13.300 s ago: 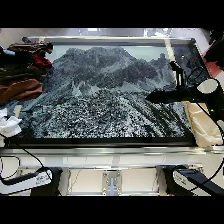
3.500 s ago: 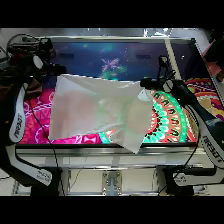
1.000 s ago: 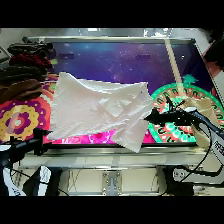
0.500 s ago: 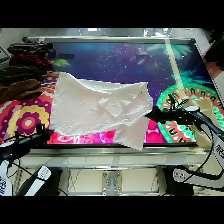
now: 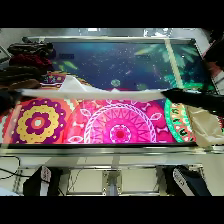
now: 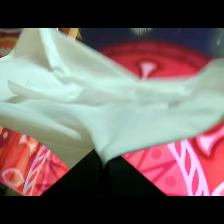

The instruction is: Fold the shirts.

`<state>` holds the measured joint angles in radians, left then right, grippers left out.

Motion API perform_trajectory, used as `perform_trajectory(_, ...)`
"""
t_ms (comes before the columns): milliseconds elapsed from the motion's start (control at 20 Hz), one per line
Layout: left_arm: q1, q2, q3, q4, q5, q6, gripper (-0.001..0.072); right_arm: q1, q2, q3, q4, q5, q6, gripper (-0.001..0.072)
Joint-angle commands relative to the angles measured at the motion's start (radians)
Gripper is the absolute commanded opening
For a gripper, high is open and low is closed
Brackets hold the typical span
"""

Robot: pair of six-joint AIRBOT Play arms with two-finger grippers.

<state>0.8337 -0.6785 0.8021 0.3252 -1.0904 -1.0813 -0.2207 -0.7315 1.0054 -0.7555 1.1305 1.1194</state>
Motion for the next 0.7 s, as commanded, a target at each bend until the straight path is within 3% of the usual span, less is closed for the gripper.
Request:
perform_trajectory(0, 0.018, 0.120, 0.336, -0.010, 0.058, 0.012, 0.0011, 0.000, 0.257, 0.239, -0.102, -0.008, 0.097, 0.0017)
perform_trajectory(250, 0.016, 0.022, 0.778, 0.227, -0.065, -0.064, 0.0011, 0.000, 0.245, 0.524, -0.180, -0.027, 0.148, 0.0015)
perform_trajectory(400, 0.001, -0.055, 0.830, 0.249, -0.186, -0.117, 0.0010, 0.000, 0.135, 0.523, -0.188, 0.034, 0.172, 0.0015)
perform_trajectory(500, -0.095, -0.131, 0.773, 0.269, -0.244, -0.124, 0.0010, 0.000, 0.023, 0.508, -0.184, 0.063, 0.173, 0.0015)
perform_trajectory(650, -0.412, -0.275, 0.601, 0.537, -0.174, -0.146, 0.0010, 0.039, -0.207, 0.449, -0.175, 0.062, 0.134, 0.0016)
